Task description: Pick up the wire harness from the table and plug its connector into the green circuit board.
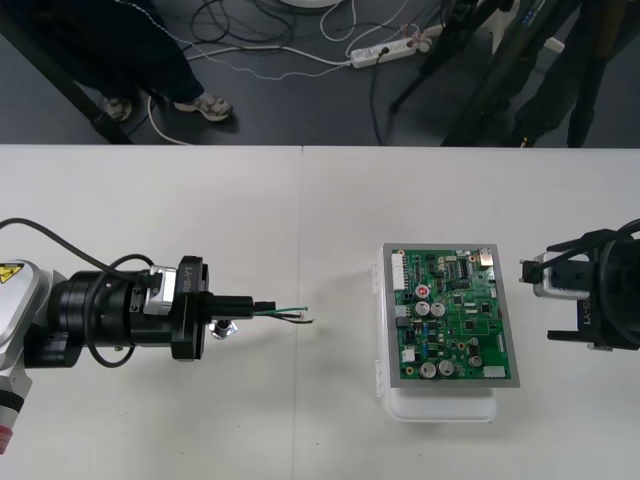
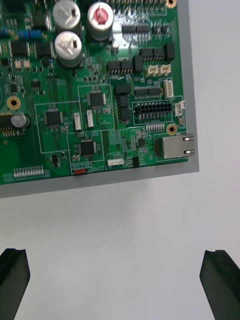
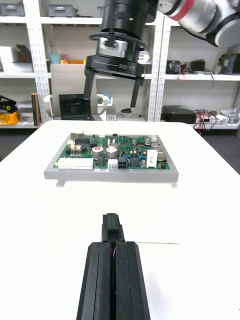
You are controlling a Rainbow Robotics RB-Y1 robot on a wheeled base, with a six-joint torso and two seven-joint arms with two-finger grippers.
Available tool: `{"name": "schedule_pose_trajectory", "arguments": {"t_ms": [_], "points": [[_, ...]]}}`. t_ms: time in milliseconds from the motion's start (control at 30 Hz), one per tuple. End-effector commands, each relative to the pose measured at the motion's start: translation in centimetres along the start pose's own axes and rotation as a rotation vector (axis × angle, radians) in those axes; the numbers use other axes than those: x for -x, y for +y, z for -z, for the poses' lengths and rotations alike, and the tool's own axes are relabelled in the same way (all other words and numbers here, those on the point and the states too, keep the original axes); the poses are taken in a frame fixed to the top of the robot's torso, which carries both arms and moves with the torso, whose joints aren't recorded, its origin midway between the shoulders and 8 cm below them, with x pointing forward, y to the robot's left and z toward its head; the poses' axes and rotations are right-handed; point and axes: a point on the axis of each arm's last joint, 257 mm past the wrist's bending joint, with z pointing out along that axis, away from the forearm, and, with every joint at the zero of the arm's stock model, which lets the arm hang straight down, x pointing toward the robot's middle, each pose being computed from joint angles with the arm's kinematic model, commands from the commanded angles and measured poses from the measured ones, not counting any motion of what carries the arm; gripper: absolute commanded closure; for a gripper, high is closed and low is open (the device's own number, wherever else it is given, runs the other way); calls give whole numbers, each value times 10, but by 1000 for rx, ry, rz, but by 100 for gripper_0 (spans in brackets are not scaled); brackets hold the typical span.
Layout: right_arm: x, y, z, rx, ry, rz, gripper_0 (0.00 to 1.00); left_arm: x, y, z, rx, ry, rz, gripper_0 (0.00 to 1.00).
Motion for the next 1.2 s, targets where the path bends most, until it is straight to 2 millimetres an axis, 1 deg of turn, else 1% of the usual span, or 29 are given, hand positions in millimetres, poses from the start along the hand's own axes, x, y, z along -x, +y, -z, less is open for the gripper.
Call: {"name": "schedule_pose_trajectory", "arguments": {"t_ms": [33, 200, 300, 467, 600, 767, 867, 1067, 1200], "points": [[-10, 4, -1, 6, 70, 99, 0, -8, -13, -1, -11, -8, -19, 100], [-22, 8, -12, 17, 124, 122, 0, -16, -15, -4, 0, -14, 7, 100], [-33, 13, -25, 40, 174, 138, 0, -25, -16, -9, 10, -20, 37, 100], [-48, 19, -38, 77, 210, 135, 0, -35, -16, -15, 24, -36, 71, 100], [-56, 24, -46, 110, 216, 127, 0, -40, -17, -18, 21, -37, 41, 100], [-55, 21, -50, 115, 218, 145, 0, -42, -16, -22, 11, -38, 34, 100], [-50, 16, -51, 102, 211, 155, 0, -41, -15, -24, 2, -39, 20, 100], [-40, 10, -55, 82, 192, 162, 0, -34, -8, -31, -1, -57, -14, 100], [-37, 5, -58, 70, 192, 167, 0, -30, -9, -37, -15, -71, -15, 100]]}}
